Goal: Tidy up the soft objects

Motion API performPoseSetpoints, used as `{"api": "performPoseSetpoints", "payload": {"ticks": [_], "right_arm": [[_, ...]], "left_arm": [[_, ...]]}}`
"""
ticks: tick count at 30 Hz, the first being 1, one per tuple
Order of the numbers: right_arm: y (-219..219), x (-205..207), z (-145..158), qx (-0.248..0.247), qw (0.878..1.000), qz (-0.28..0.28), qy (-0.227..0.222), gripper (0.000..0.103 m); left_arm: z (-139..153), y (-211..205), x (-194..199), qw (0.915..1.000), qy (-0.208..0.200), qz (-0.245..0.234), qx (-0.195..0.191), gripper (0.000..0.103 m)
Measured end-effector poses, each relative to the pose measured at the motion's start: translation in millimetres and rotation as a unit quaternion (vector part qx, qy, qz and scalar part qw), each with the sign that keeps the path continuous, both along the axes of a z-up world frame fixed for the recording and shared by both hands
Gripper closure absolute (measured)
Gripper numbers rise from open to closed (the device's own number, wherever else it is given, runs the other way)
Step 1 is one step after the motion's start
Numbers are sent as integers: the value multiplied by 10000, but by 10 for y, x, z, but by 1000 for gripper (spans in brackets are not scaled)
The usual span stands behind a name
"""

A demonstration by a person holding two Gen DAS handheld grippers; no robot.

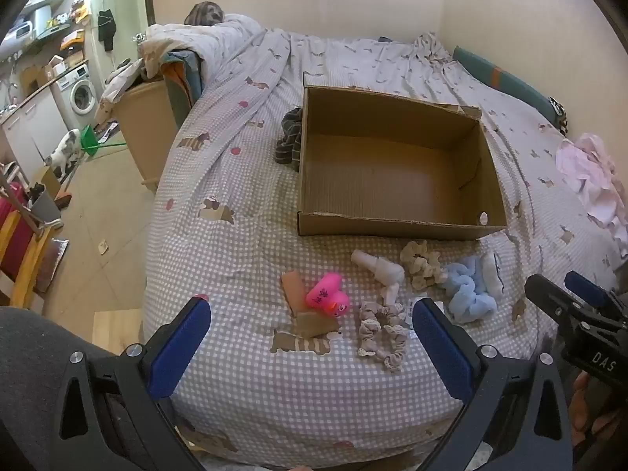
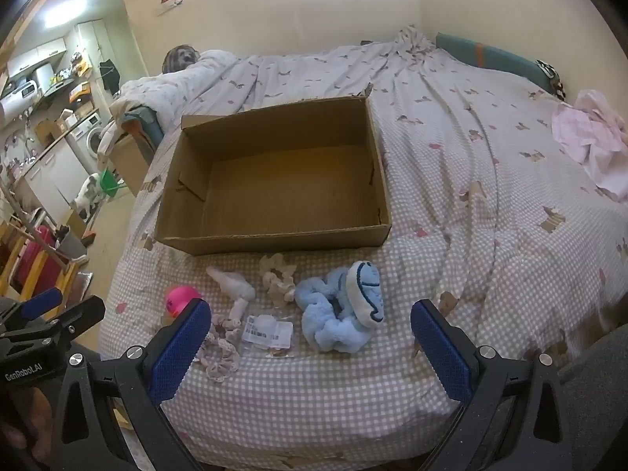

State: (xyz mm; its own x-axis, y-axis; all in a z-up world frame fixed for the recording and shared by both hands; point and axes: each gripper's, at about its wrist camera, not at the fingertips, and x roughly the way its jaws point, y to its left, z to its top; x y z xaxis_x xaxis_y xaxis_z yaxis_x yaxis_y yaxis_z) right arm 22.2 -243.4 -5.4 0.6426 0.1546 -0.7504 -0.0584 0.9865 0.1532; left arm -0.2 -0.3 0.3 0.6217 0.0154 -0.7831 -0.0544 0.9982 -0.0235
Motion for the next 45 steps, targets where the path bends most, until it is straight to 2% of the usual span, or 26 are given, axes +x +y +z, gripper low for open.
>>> {"api": "performPoseSetpoints", "payload": {"ticks": [45], "right_arm": [[10, 3, 10, -37, 10000, -6, -5, 0]], "left_arm": [[5, 27, -7, 10000, 55, 26, -3, 0]]}}
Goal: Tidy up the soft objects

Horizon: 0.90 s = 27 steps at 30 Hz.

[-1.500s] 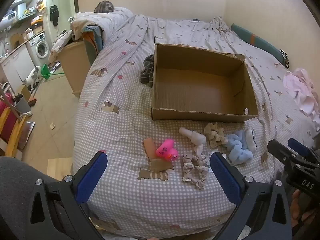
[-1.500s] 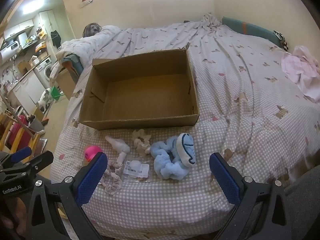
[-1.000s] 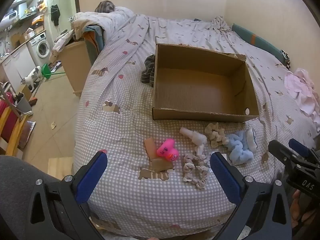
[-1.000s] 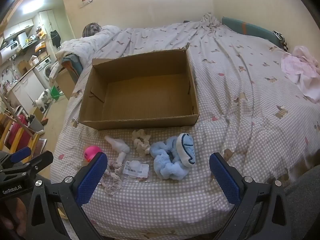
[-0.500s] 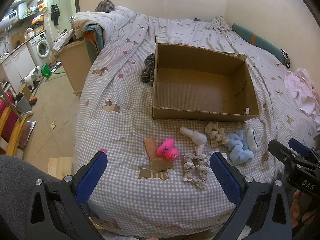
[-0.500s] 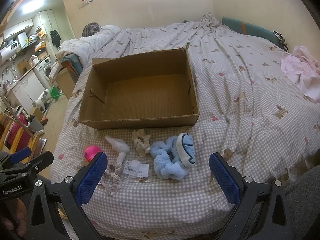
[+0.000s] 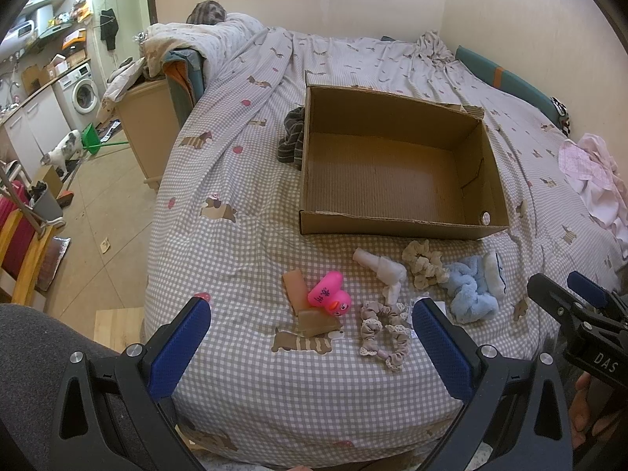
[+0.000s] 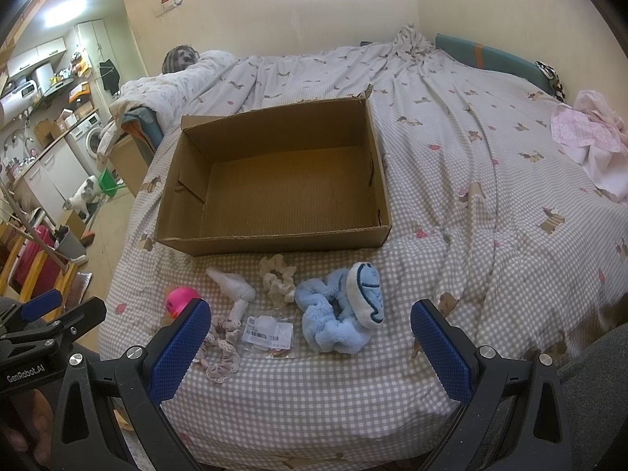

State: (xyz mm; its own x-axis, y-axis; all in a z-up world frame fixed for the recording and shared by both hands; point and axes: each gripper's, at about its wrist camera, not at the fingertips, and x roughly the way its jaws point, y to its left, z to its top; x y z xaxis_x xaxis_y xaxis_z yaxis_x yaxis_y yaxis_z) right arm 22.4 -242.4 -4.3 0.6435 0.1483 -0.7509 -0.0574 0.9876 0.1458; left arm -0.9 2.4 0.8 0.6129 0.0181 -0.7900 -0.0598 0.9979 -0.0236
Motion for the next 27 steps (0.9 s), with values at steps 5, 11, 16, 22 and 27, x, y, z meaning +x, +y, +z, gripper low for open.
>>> {"api": "performPoseSetpoints", "payload": {"ticks": [5, 11, 16, 22, 27], "right_arm": [[1, -1, 0, -4, 10000, 7, 2, 0], [25, 3, 1, -4, 10000, 8, 2, 0], [15, 6, -10, -12, 10000, 12, 9, 0], [23, 6, -11, -11, 10000, 17, 15, 0], [21, 0, 0, -14, 10000, 21, 21, 0]], "left_arm": [[0, -1, -1, 10000, 1, 0, 5, 0], [0, -1, -1, 10000, 4, 2, 5, 0], [1, 27, 4, 10000, 0, 0, 13, 0], [0, 20, 4, 10000, 3, 0, 14, 0], [-1, 21, 3, 10000, -1, 5, 8, 0]]}}
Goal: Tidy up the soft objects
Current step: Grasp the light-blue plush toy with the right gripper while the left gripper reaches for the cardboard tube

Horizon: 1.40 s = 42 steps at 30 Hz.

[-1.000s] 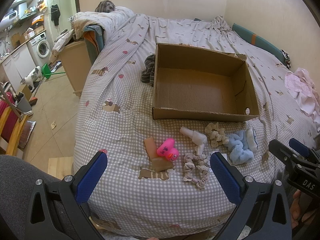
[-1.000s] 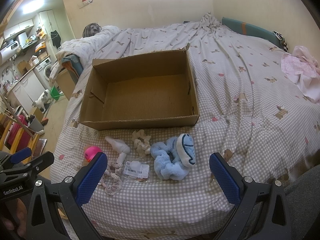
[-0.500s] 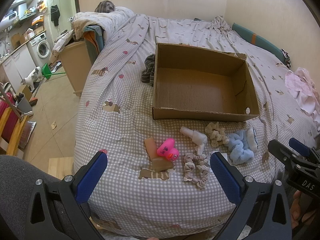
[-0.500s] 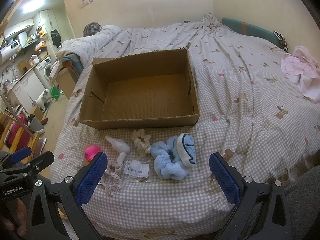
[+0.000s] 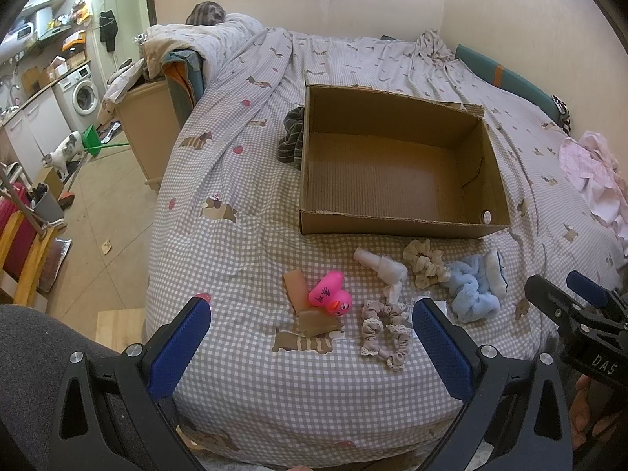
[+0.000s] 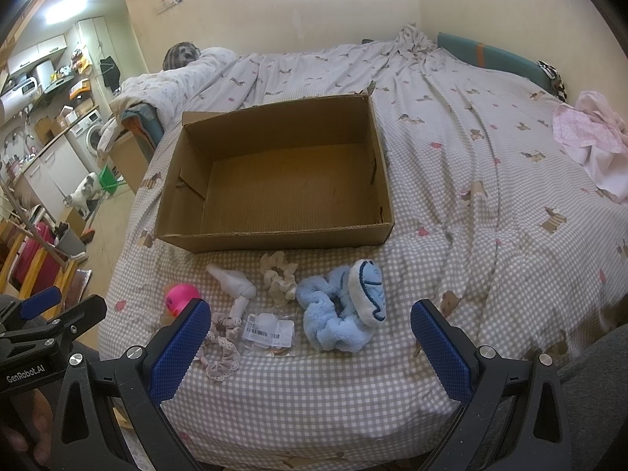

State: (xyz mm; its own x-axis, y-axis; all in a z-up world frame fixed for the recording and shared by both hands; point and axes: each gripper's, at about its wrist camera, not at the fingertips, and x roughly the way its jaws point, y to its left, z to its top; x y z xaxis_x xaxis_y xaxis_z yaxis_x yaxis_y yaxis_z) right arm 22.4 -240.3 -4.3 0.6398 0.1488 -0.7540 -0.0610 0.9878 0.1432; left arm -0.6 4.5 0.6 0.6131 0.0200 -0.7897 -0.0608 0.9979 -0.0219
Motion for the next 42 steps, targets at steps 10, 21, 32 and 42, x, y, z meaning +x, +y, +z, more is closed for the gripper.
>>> {"api": "performPoseSetpoints", "payload": {"ticks": [10, 21, 32, 42], "right_arm": [[-56, 59, 12, 111, 9999, -105, 59, 0], [-124, 178, 126, 260, 9995, -120, 106, 0], [-369, 619, 110, 595, 9939, -166, 913, 0], [-334, 1089, -621, -116, 9697, 328, 2420, 0]], "left_arm": [[-3, 34, 54, 9999, 73, 67, -54, 0], [131, 3, 200, 9999, 99, 56, -91, 0], [79, 35, 709, 9979, 634, 15, -108, 0], [-381, 336, 873, 9909, 1223, 461, -327, 0]]}}
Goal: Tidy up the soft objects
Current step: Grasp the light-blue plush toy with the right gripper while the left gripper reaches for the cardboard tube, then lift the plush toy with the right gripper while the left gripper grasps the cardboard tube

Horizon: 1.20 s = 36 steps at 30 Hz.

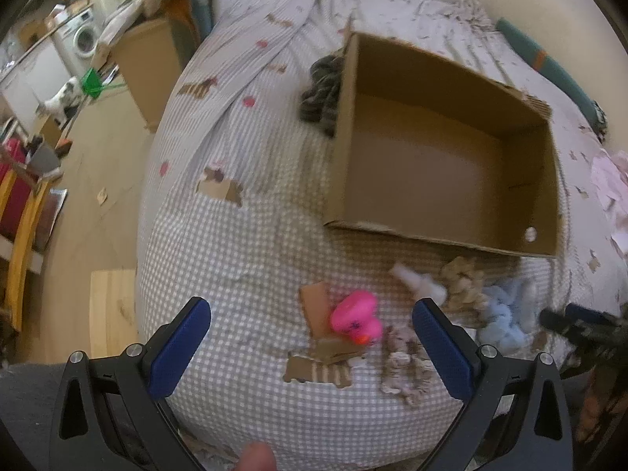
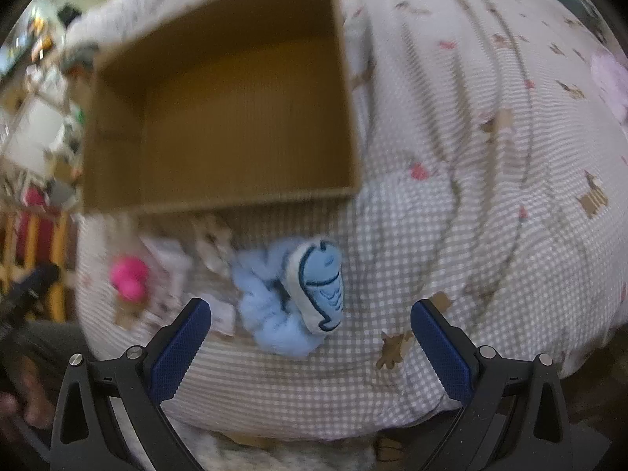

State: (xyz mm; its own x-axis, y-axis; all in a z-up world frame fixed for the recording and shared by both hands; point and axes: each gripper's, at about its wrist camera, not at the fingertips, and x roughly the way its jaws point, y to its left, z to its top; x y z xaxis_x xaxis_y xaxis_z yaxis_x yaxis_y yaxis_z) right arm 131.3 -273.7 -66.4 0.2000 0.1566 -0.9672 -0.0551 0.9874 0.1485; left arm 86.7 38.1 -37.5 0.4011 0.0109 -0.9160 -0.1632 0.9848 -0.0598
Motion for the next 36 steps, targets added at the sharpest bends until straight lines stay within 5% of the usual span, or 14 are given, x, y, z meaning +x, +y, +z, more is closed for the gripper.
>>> {"api": "performPoseSetpoints", "payload": {"ticks": [8, 15, 18, 24, 26, 28, 32, 36], "right_arm": [[542, 3, -469, -984, 9907, 936, -1, 2], [551, 55, -611, -1029, 9911, 846, 4, 56], [441, 61, -526, -909, 9929, 762, -53, 66], [150, -67, -235, -502, 9976, 282, -386, 67], [65, -116, -83, -253, 9980, 139, -566, 67], [21, -171, 21, 83, 9978, 69, -661, 67], [2, -312, 105, 608, 9951, 44, -773, 67], [38, -396, 192, 758, 9939, 104, -794, 67]], "left_arm": [[-105, 268, 39, 9985, 175, 522, -17, 0], [-226, 398, 83, 9962, 418, 762, -72, 0], [-273, 459, 102, 9946, 491, 903, -137, 1], [-420, 510, 165, 9916, 718, 999, -407, 25], [-493, 461, 219, 9908, 836, 878, -599, 46], [-542, 400, 268, 9896, 933, 743, -807, 56], [-677, 279, 380, 9863, 1074, 593, -1106, 69], [-916, 227, 492, 9826, 1396, 644, -1041, 69]]}}
